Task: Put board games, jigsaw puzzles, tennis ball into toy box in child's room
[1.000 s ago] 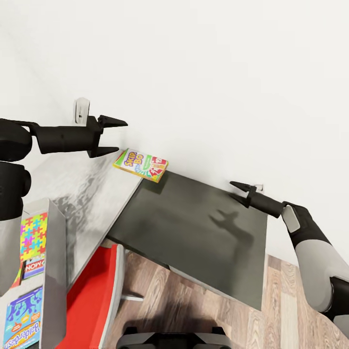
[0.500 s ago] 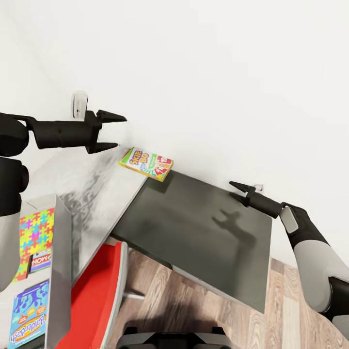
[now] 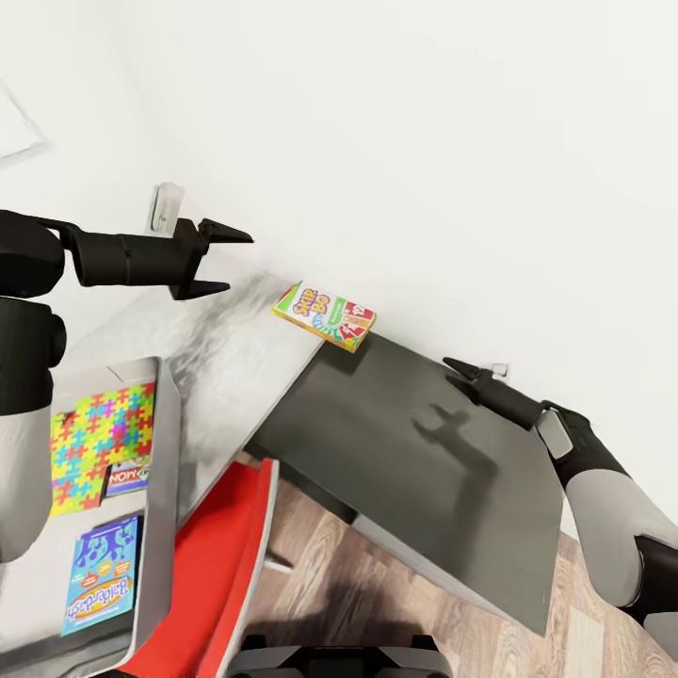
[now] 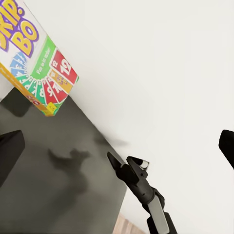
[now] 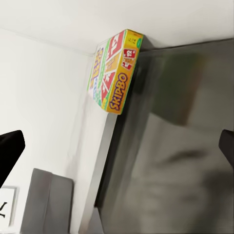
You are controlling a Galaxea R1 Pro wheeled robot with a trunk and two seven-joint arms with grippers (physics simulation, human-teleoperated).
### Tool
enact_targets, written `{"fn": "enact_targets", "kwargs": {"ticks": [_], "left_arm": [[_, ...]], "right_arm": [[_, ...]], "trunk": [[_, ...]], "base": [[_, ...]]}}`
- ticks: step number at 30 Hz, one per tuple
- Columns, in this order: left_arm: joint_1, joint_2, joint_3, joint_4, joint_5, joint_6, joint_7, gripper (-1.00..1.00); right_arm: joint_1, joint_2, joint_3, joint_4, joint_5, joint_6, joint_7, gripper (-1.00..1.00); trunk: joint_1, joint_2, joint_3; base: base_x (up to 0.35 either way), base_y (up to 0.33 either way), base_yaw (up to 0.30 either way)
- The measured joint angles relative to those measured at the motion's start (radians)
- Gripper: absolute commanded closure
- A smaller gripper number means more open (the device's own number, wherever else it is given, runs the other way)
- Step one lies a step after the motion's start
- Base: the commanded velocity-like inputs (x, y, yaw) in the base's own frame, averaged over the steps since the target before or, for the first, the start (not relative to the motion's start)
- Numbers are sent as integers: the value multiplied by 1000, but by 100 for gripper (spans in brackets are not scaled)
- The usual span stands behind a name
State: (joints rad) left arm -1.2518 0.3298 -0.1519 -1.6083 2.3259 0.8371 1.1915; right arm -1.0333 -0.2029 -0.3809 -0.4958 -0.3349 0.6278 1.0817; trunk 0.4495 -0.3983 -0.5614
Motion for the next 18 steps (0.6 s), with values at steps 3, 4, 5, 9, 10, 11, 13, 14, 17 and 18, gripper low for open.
{"fn": "enact_targets", "kwargs": {"ticks": [3, 4, 5, 9, 10, 11, 13, 14, 17, 18], "left_arm": [[6, -9, -5, 0, 1, -16, 10, -100], [6, -9, -5, 0, 1, -16, 10, -100], [10, -12, -10, 0, 2, -26, 12, -100], [23, -18, -33, 0, 3, -63, 18, -100], [26, -20, -41, 0, 3, -74, 19, -100], [27, -21, -49, 0, 4, -83, 20, -100], [27, -22, -56, 0, 4, -91, 21, -100], [27, -23, -61, 0, 5, -98, 22, -100], [24, -23, -69, 0, 8, -107, 23, -100], [21, -23, -72, 0, 10, -110, 24, -100]], "right_arm": [[0, -1, -1, 8, -1, -20, 3, -100], [0, -1, -1, 8, -1, -20, 3, -100], [0, -1, -1, 10, -1, -25, 3, -100], [0, -3, -2, 13, -2, -35, 5, -100], [0, -4, -2, 14, -2, -38, 5, -100], [0, -5, -2, 14, -3, -40, 5, -100], [0, -5, -2, 15, -3, -41, 5, -100], [0, -6, -2, 15, -3, -42, 5, -100], [0, -6, -2, 15, -4, -44, 6, -100], [0, -5, -2, 15, -4, -44, 6, -100]], "trunk": [[0, 0, 0], [0, 0, 0], [0, 0, 0], [0, 0, 0], [0, 0, 0], [0, 0, 0], [0, 0, 0], [0, 0, 0], [0, 0, 0], [0, 0, 0]], "base": [[0, 0, 102], [0, 0, 76], [0, 0, 60], [0, 0, 39], [0, 0, 25], [0, 0, 25], [0, 0, 18], [0, 0, 13], [0, 0, 9], [0, 0, 6]]}}
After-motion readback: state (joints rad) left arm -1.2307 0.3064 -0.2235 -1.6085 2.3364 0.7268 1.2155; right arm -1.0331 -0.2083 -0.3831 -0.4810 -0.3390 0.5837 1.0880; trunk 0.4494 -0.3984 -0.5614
